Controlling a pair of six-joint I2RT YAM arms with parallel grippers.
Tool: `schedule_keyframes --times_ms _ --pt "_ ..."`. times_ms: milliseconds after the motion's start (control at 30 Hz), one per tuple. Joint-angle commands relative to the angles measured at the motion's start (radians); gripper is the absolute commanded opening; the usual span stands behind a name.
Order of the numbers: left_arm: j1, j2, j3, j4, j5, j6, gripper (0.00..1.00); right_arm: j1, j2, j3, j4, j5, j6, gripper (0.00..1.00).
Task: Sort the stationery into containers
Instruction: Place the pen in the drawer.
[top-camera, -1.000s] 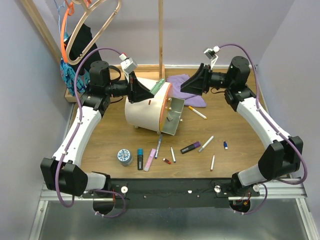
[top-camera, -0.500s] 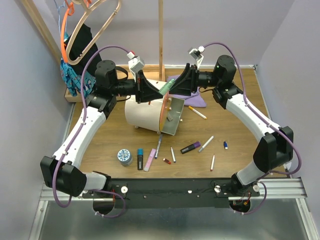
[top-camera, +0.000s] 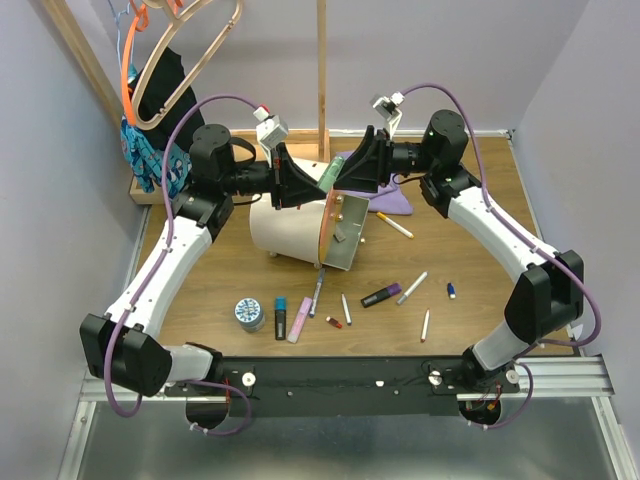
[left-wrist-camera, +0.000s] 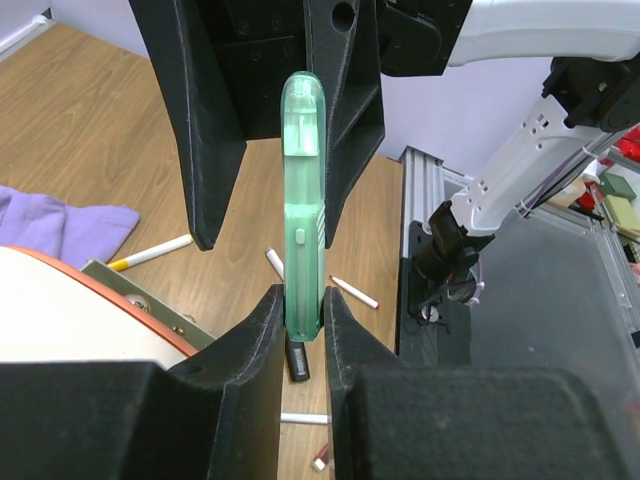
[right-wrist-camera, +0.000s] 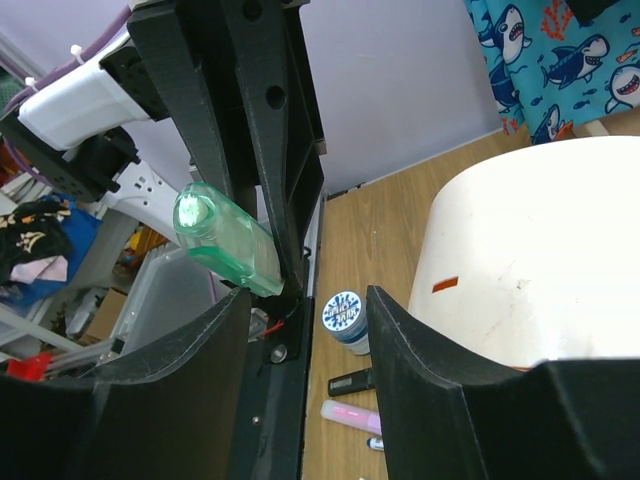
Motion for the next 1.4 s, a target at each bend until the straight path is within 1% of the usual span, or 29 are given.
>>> schedule_keyframes --times_ms 0,233,367,567,733,1000,1100,1133,1200,1233,1267,1300,1333,1367 --pt "0.002 0.002 -0.017 0.026 -0.033 -0.053 0.00 0.030 -0.035 0.049 0.012 0.004 -0.026 0.57" --pt "0.025 0.037 0.020 0.049 -0.030 -0.087 0.00 0.030 -0.058 0.072 -0.074 -0.005 -0.084 0.57" --pt "0.029 0.054 0.043 0.049 -0.019 -0.088 0.00 0.032 -0.069 0.061 -0.074 0.004 -0.087 0.57" --pt "0.029 0.058 0.058 0.041 -0.016 -0.079 0.00 0.032 -0.045 0.073 -0.069 0.024 -0.082 0.57" --pt "0.028 0.042 0.045 0.026 -0.012 -0.071 0.00 0.032 -0.017 0.073 -0.014 0.047 -0.038 0.57" --pt "0.026 0.029 0.022 0.039 -0.004 -0.084 0.00 0.033 0.018 0.092 -0.006 0.102 -0.049 0.54" --pt "0.026 0.031 0.017 0.049 -0.007 -0.093 0.00 0.035 0.027 0.100 -0.009 0.102 -0.050 0.39" --pt "0.026 0.032 0.015 0.049 -0.007 -0.094 0.00 0.035 0.026 0.100 -0.017 0.104 -0.061 0.29" --pt "0.026 0.029 0.008 0.049 -0.012 -0.100 0.00 0.036 0.018 0.097 -0.049 0.098 -0.081 0.19" --pt "0.026 0.026 0.005 0.070 -0.021 -0.102 0.01 0.035 0.011 0.093 -0.061 0.099 -0.110 0.11" --pt "0.026 0.025 0.000 0.067 -0.038 -0.104 0.10 0.033 0.000 0.086 -0.092 0.111 -0.125 0.08" --pt "0.028 0.019 -0.006 0.058 -0.098 -0.088 0.21 0.035 -0.021 0.081 -0.109 0.117 -0.140 0.04" --pt "0.031 0.002 -0.009 0.014 -0.131 -0.070 0.45 0.033 -0.032 0.077 -0.130 0.128 -0.180 0.01" --pt "0.036 -0.007 -0.009 -0.011 -0.163 -0.044 0.54 0.027 -0.043 0.074 -0.187 0.155 -0.205 0.01"
